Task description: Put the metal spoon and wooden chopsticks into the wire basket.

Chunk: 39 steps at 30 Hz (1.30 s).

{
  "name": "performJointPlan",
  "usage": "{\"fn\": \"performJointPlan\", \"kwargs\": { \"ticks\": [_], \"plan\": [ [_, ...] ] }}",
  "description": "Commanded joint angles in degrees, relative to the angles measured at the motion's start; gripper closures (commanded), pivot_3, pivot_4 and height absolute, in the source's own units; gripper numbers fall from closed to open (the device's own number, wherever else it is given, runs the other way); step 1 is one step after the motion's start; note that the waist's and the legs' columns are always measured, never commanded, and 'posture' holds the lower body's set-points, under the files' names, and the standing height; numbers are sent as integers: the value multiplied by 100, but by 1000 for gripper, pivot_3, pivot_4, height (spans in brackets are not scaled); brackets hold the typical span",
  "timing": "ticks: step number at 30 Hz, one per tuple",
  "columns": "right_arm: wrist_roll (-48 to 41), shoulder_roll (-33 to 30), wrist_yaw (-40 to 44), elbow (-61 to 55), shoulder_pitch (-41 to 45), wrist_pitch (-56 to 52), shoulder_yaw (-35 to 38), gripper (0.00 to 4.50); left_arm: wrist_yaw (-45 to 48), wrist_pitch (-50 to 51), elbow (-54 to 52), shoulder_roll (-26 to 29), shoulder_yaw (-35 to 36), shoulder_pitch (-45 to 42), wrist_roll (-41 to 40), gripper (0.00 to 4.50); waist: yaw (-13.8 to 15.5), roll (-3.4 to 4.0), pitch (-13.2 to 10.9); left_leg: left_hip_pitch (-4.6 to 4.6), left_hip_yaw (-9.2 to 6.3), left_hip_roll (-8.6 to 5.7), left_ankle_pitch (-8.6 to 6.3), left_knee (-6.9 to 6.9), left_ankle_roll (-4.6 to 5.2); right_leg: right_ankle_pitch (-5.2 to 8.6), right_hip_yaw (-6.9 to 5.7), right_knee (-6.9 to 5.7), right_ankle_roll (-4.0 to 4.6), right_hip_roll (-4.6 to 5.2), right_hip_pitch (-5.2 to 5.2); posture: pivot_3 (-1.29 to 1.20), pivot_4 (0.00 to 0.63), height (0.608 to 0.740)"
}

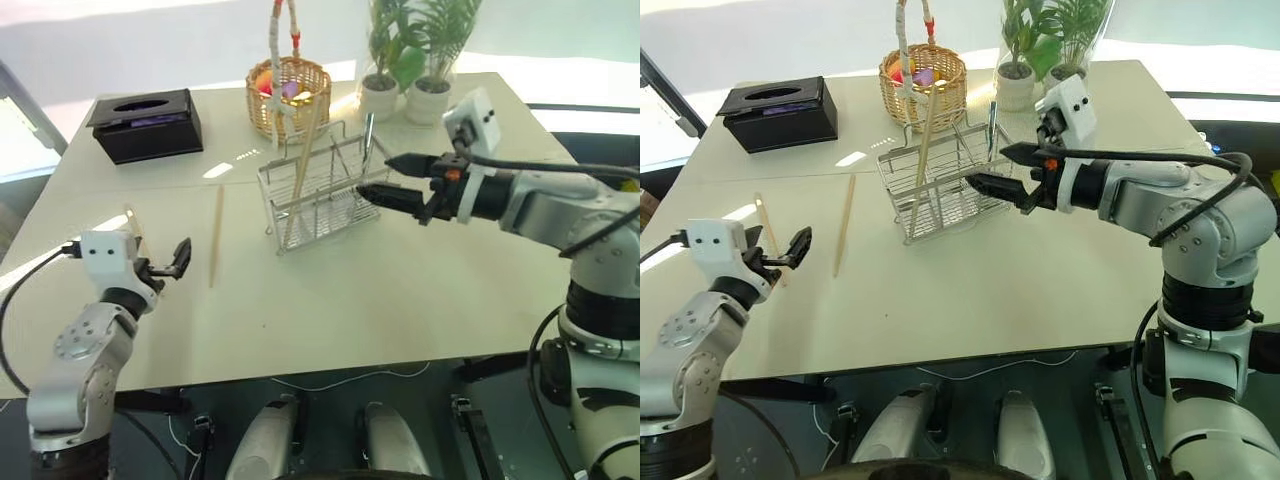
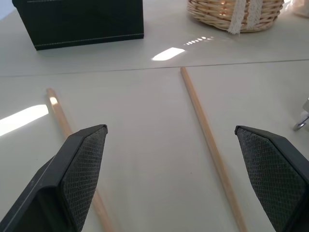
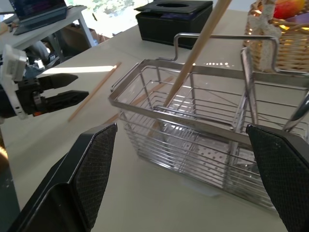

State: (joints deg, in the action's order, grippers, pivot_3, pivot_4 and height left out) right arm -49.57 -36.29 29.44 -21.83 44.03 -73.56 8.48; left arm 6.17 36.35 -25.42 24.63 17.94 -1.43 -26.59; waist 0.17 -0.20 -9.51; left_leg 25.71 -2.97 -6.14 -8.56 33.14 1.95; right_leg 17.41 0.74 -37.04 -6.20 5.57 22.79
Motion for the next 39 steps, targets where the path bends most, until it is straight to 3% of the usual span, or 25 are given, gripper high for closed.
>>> {"fn": "performJointPlan", "kwargs": {
  "ticks": [1, 8, 14, 26, 34, 39],
  "plan": [
    [-169, -57, -76, -370, -115, -108, 98, 78, -191, 287, -20, -116, -274, -210, 172, 0, 32, 0, 0, 1, 0, 0, 0, 1, 0, 0, 0, 0, 0, 0, 0, 0, 150, 740],
    [-282, 25, -295, -597, -273, -170, 107, 78, -508, 737, 648, -290, -762, -677, 736, 0, 48, -3, -2, 2, 0, 1, 0, 4, 0, -8, -1, -4, -14, -2, 1, 0, 150, 740],
    [-340, 164, -517, -655, -319, -135, 101, 78, -415, 389, 1651, -436, -967, -1234, 1108, 0, 63, -5, -2, 3, 0, 0, 0, 6, 0, -9, -1, -4, -16, -2, 1, 0, 150, 740],
    [-304, 309, -792, -716, -452, -5, 59, 78, -37, 95, 1907, -418, -921, -1841, 1299, 0, 56, -9, -3, 17, 0, 0, 1, 9, 1, -17, -3, -7, -31, -2, 12, 0, 150, 740],
    [-242, 352, -859, -678, -469, 161, 26, 78, -36, 280, 3011, -661, -1383, -2276, 1652, 0, 73, -10, -3, 28, 0, -1, 1, 12, 1, -22, -3, -7, -38, -3, 17, 0, 150, 740],
    [-266, 355, -897, -680, -461, 188, 54, 78, -300, 563, 3434, -829, -1209, -2528, 1725, 0, 83, -10, 1, 19, -8, -1, 1, 36, 1, -26, -10, -16, -45, -4, 2, 0, 150, 740]
  ]
}}
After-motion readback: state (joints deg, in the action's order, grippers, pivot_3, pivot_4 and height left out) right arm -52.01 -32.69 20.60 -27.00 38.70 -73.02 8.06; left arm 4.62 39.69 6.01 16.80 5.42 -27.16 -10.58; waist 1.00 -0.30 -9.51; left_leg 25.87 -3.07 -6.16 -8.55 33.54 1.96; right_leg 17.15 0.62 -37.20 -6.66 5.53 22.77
